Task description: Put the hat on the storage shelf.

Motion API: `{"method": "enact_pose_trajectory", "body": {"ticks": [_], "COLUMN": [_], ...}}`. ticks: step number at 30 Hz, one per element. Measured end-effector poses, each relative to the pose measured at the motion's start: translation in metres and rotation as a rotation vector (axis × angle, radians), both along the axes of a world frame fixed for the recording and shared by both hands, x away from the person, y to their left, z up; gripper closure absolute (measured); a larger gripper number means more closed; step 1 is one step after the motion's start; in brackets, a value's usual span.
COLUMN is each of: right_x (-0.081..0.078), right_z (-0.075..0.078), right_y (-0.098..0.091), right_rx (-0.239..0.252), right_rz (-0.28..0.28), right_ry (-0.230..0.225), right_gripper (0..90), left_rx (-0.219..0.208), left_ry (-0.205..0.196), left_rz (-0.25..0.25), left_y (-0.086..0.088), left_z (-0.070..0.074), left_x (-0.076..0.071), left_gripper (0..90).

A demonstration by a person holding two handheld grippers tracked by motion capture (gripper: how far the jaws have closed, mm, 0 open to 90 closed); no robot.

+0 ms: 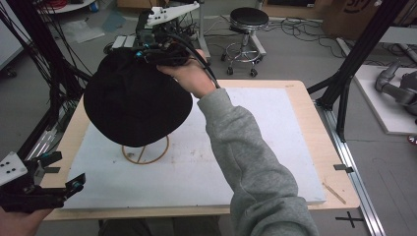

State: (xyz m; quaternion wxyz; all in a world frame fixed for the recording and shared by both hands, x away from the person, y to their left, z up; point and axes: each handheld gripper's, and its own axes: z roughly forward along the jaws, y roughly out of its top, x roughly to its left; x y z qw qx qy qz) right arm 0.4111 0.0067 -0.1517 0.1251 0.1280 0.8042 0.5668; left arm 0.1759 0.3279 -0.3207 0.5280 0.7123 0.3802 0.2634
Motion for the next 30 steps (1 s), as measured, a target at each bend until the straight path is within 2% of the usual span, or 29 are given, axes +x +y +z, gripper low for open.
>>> {"method": "enact_pose_trajectory", "body": {"ticks": [15, 30], "right_x": [0.013, 0.014], "right_z": [-0.028, -0.050], "right_y": [0.017, 0.032], "right_rx": [-0.015, -0.042], "right_rz": [0.006, 0.033], "right_ry": [0.035, 0.074], "right_gripper": [90.0, 90.0], "left_rx": [0.012, 0.013], "left_ry": [0.012, 0.010], "left_rz": [-0.023, -0.026], "left_y": [-0.007, -0.009], "left_z": [-0.003, -0.002], "left_x": [0.002, 0.002], "left_gripper": [1.7, 1.8]}}
